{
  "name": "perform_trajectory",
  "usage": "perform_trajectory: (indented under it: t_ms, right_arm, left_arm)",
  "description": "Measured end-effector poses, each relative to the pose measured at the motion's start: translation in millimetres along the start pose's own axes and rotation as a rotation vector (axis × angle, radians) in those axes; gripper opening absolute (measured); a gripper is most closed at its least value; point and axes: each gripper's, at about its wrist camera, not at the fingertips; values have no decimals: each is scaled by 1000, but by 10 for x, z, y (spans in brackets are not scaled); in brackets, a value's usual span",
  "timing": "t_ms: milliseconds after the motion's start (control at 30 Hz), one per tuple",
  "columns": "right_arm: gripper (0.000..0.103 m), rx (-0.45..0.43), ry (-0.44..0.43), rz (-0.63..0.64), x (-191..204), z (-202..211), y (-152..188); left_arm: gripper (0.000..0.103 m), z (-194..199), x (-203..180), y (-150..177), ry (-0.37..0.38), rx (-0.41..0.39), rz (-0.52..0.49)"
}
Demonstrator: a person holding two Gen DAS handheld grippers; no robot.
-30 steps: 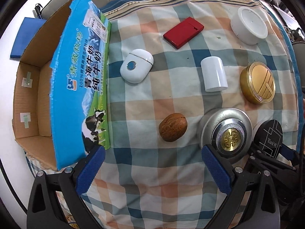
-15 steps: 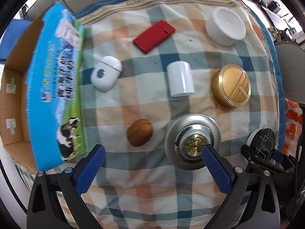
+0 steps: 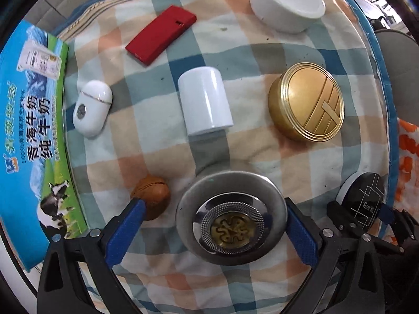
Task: Organize rigid objects
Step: 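Lift and carry the silver tin and black tin together into the cardboard box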
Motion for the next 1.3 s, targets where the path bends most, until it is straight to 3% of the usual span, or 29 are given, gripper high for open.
perform_trajectory:
  t_ms: [67, 133, 300, 467, 733, 800, 933, 1300]
  right_arm:
    - [78, 4, 8, -3, 15, -22, 13]
    - [78, 6, 11, -11, 29, -33, 18]
    - [77, 6, -1, -26, 23, -54, -30]
    - [78, 12, 3, -27, -34, -66, -54]
    - [78, 29, 15, -44, -3, -87, -121]
    - [77, 31, 21, -49, 4, -93, -135]
    - [77, 31, 40, -40, 82, -84, -171]
    - [76, -9, 54, 16, 291, 135, 7]
  left_arm:
    - [91, 25, -66, -6, -5, -17, -21]
    - [70, 45, -168, -14, 9, -20, -39]
    - [73, -22, -80, -2, 28, 0, -11]
    - [77, -331, 83, -23, 48, 76, 40]
    - [77, -369, 76, -147, 40, 59, 73]
    - [69, -317, -1, -156, 45, 48, 69]
    - [69, -243, -27, -139, 29, -15, 83]
    - [69, 125, -45, 162, 35, -97, 70]
Point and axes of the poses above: each gripper's, at about its wrist camera, not at the fingertips, and z roughly against the way its jaws point, x to its left, y to its underside, and after that the axes turned 15 degrees about z, right-handed
